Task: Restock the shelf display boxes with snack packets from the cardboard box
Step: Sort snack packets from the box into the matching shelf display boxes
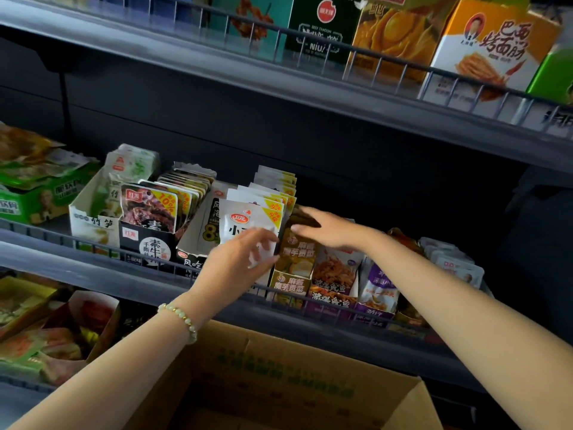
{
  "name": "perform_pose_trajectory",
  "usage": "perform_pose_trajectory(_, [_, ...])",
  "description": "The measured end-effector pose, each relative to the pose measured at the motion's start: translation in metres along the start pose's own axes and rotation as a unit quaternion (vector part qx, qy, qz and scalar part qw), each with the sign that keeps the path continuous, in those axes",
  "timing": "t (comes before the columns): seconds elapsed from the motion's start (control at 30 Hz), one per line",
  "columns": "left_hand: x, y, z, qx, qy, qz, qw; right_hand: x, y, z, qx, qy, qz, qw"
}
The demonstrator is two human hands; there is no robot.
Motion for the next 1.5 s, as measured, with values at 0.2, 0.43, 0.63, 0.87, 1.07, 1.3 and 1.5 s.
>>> perform_pose_trajectory(0.2, [0.055, 0.031, -0.032, -0.103, 0.054, -0.097, 0.988, 0.016, 0.004, -0.009, -0.022, 0.130, 0.015, 0.991])
perform_pose_trajectory(0.43, [0.090, 0.029, 0.012, 0.095, -0.200, -0.243, 0.944, 0.058, 0.038, 0.018, 0.015, 0.175, -0.005, 0.984])
perform_pose_trajectory(0.63, [0.098, 0.034, 0.008, 0.057, -0.215, -0.235, 0.946, 0.036, 0.054, -0.020, -0.032, 0.247, 0.012, 0.968])
perform_pose_trajectory(0.87, [0.104, 0.056, 0.014, 0.117, -0.263, -0.215, 0.933, 0.033, 0.091, -0.011, 0.021, 0.156, 0.082, 0.984])
perform_pose_trajectory(1.07, [0.101, 0.078, -0.001, 0.128, -0.135, -0.149, 0.971, 0.027, 0.106, -0.009, 0.015, 0.183, 0.075, 0.980])
perform_pose_trajectory(1.3, [0.095, 0.077, 0.015, 0.189, -0.230, -0.199, 0.934, 0.026, 0.113, -0.007, 0.015, 0.204, 0.074, 0.976])
perform_pose_trajectory(1.5, [0.093, 0.080, 0.017, 0.215, -0.229, -0.187, 0.931, 0.022, 0.123, 0.007, 0.045, 0.149, 0.049, 0.987])
Point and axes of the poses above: each hand's wrist, its own y-axis towards the middle knuckle, its own z-axis out of the palm, x = y × z, the point moved 6 cm from there along y, towards the middle knuckle, and after that the axes turned 5 degrees about -x, right-handed, at the moved point
